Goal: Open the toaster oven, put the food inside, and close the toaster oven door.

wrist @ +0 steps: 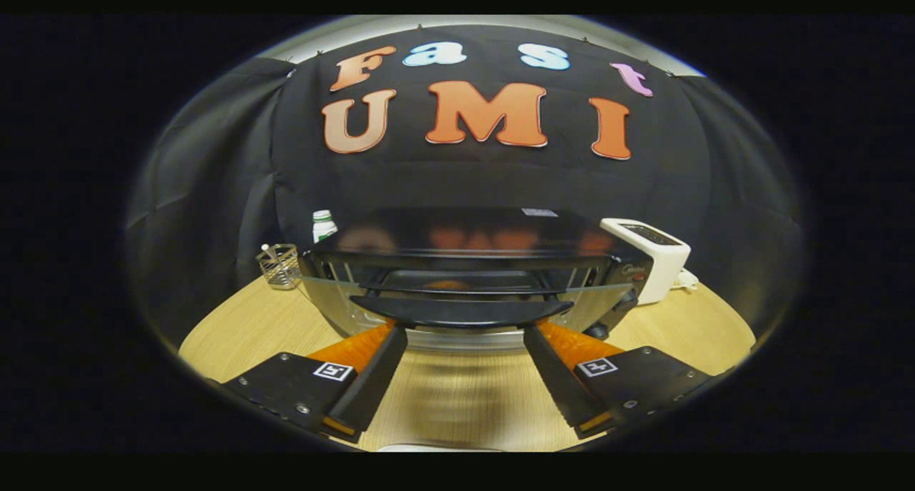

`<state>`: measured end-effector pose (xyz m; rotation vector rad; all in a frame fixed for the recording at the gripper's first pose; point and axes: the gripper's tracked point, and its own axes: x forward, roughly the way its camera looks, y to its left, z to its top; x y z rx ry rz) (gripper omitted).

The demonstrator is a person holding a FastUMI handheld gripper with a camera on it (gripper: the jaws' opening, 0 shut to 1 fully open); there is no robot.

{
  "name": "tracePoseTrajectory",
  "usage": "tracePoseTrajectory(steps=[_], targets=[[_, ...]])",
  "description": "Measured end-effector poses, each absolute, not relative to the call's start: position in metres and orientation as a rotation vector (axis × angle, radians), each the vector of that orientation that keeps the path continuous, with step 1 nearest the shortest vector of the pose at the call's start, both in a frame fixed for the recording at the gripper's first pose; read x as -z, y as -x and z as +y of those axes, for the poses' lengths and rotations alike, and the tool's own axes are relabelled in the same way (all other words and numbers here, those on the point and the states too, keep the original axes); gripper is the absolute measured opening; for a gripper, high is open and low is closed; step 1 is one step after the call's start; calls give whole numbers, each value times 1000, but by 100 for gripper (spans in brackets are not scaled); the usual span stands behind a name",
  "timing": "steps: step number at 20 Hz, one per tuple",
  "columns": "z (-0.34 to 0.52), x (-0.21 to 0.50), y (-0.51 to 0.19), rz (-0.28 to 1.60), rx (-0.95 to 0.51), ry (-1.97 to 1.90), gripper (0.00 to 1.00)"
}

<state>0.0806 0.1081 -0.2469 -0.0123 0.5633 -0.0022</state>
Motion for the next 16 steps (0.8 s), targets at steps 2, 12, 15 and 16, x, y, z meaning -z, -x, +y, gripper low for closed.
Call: tracePoseTrajectory(steps=[2, 12, 15, 16], targets=[[107, 244, -92, 546, 9, 17, 98], [105, 180, -45, 393, -58, 28, 98], [97, 140, -18, 300, -97, 3, 98], [90, 127, -8, 273, -97, -2, 98]])
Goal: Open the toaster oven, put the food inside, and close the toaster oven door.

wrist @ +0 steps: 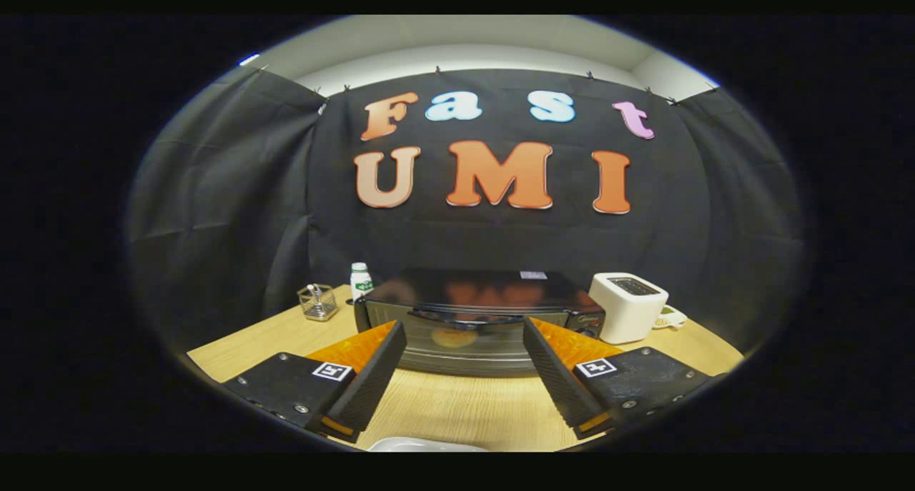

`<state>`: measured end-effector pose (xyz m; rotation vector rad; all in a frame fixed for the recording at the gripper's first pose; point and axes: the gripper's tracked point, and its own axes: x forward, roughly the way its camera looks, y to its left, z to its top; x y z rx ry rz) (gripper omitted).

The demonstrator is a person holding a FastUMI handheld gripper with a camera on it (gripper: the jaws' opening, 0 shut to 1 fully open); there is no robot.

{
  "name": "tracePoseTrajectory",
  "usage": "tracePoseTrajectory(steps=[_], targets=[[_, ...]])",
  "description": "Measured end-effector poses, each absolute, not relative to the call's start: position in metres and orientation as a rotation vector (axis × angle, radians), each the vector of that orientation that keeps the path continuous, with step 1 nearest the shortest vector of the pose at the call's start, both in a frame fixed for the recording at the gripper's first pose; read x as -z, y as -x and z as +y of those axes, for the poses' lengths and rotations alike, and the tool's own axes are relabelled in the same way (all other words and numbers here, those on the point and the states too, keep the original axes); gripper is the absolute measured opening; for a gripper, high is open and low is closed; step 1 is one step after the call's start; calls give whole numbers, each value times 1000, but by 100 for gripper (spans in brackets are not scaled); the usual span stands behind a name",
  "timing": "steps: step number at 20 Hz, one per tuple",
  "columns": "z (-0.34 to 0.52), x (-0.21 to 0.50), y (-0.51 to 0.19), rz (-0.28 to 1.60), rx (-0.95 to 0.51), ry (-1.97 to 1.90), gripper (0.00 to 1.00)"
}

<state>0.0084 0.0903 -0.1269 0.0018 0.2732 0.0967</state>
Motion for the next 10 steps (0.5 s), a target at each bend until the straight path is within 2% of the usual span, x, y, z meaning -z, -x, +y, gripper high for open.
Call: tracePoseTrajectory(steps=[10], targets=[[47, 22, 78, 14, -52, 15, 98]])
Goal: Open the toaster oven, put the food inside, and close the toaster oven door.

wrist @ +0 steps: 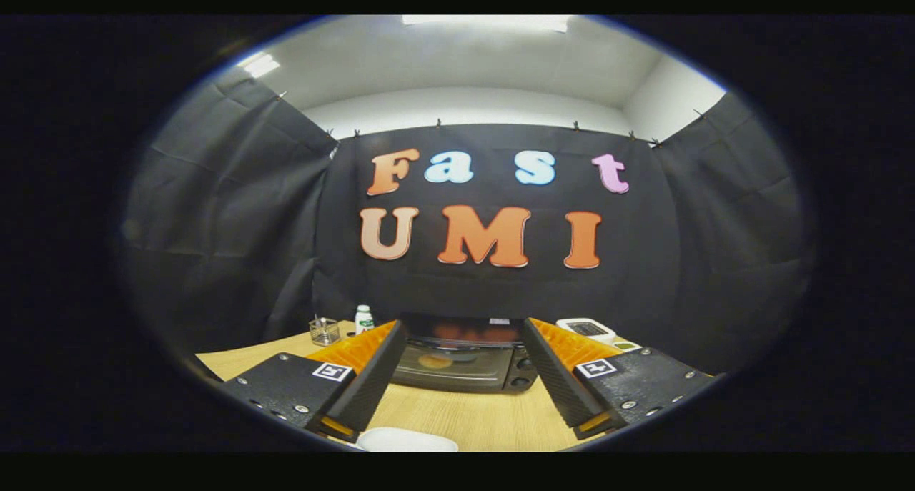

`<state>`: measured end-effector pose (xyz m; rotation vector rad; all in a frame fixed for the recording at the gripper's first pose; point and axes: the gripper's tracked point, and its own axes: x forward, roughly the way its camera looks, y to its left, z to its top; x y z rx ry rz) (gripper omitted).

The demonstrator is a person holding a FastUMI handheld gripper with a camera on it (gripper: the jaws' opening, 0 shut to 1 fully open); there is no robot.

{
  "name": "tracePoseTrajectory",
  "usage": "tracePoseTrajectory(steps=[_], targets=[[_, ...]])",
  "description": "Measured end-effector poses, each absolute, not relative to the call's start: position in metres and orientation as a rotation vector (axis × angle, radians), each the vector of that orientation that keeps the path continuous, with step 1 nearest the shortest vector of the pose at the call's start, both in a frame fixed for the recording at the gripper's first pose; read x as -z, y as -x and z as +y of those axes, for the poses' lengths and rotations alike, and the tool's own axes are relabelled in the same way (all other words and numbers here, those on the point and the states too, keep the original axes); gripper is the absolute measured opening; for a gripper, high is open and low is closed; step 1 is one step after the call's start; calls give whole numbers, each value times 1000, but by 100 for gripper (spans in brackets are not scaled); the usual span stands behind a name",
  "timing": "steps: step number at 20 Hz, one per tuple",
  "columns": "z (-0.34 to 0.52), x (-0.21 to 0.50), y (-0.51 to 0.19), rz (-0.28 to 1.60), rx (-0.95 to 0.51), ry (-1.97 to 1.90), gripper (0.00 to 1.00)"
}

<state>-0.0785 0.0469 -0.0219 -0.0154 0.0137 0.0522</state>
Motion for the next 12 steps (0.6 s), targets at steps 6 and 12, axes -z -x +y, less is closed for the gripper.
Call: tracePoseTrajectory(steps=[6, 12], targets=[[15, -10, 119, -110, 17, 19, 98], [-4, -1, 136, -89, 93, 25, 98]])
